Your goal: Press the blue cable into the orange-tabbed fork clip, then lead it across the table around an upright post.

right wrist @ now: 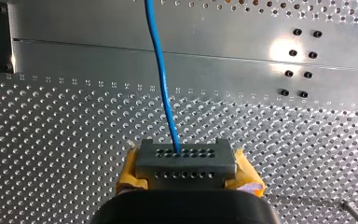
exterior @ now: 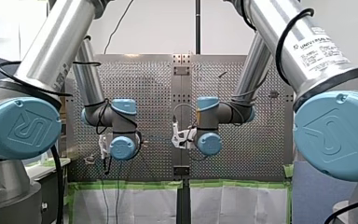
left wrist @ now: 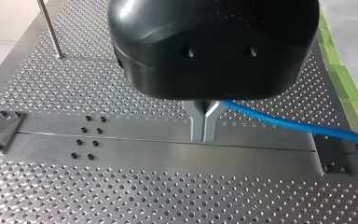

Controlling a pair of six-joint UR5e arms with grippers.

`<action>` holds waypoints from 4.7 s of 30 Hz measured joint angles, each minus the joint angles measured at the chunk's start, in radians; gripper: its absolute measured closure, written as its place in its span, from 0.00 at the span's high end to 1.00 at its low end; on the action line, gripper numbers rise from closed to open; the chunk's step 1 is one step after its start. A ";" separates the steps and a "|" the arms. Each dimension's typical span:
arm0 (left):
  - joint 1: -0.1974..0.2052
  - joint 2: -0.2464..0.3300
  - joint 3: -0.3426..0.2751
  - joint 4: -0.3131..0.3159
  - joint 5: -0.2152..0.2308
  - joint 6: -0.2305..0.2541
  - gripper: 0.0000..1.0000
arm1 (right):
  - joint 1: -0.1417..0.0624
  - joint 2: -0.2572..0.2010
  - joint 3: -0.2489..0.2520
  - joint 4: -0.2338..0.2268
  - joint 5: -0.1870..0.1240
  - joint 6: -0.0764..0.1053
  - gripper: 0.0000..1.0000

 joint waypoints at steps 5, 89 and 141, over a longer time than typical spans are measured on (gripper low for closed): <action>0.000 0.000 0.000 0.000 0.000 0.000 0.01 | 0.000 0.000 0.000 0.000 0.000 0.000 0.00; 0.014 -0.050 -0.020 0.028 0.069 0.039 0.01 | 0.056 0.238 -0.072 0.091 0.153 -0.009 0.00; 0.403 -0.118 0.024 0.086 0.262 -0.090 0.01 | -0.001 0.373 -0.325 0.101 -0.056 0.171 0.00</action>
